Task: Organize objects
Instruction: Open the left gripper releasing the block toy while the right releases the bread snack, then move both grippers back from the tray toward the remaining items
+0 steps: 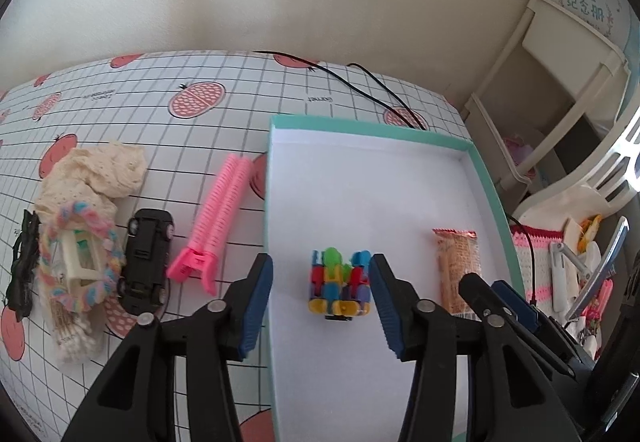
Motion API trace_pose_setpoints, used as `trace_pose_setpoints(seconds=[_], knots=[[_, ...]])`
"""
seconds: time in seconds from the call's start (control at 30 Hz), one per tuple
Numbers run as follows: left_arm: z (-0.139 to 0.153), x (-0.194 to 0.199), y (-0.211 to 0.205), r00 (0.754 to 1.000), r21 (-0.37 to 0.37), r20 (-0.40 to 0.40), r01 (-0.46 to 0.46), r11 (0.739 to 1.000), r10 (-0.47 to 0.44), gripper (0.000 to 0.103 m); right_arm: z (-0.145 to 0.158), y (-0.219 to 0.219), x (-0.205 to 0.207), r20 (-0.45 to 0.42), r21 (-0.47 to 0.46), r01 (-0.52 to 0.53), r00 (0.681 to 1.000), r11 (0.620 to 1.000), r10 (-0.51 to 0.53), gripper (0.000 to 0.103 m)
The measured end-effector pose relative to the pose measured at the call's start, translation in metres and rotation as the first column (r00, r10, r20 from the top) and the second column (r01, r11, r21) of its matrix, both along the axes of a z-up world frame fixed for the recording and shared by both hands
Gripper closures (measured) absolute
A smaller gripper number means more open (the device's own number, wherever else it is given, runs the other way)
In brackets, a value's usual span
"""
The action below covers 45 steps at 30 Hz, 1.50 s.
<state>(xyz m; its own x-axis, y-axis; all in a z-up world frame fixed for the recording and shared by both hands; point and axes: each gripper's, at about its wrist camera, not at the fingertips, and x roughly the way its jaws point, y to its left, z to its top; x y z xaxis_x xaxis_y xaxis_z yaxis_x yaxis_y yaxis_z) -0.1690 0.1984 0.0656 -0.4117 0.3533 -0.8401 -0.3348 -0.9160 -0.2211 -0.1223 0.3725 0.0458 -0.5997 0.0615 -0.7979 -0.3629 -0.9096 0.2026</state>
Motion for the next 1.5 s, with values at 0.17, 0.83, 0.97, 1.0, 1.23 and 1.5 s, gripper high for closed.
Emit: trace_pose_setpoints(seconds=[0.17, 0.83, 0.97, 1.0, 1.23, 1.5], knots=[[0.001, -0.004, -0.005, 1.000, -0.026, -0.009, -0.028, 0.999, 0.027, 0.045, -0.001, 0.000, 0.000, -0.005, 0.007, -0.002, 1.000, 1.000, 0.002, 0.037], [0.001, -0.013, -0.025, 0.990, -0.079, -0.089, -0.115, 0.990, 0.108, 0.002, -0.004, -0.002, 0.000, -0.001, 0.026, -0.004, 1.000, 1.000, 0.004, 0.000], [0.001, -0.013, -0.026, 0.991, -0.075, -0.086, -0.113, 0.991, 0.107, 0.002, -0.003, -0.002, 0.001, -0.001, 0.031, -0.007, 1.000, 1.000, 0.007, 0.000], [0.001, -0.013, -0.026, 0.991, -0.073, -0.086, -0.113, 0.991, 0.106, 0.002, -0.003, -0.002, 0.001, -0.002, 0.032, -0.008, 1.000, 0.999, 0.008, 0.000], [0.007, -0.011, -0.025, 0.992, -0.060, -0.089, -0.096, 0.994, 0.091, 0.002, 0.007, -0.008, 0.001, -0.021, 0.045, -0.007, 1.000, 0.999, 0.008, 0.000], [0.029, -0.007, -0.042, 0.990, -0.019, -0.118, -0.087, 0.996, 0.084, 0.002, 0.026, -0.029, -0.001, -0.049, 0.077, -0.043, 0.998, 0.996, 0.047, 0.000]])
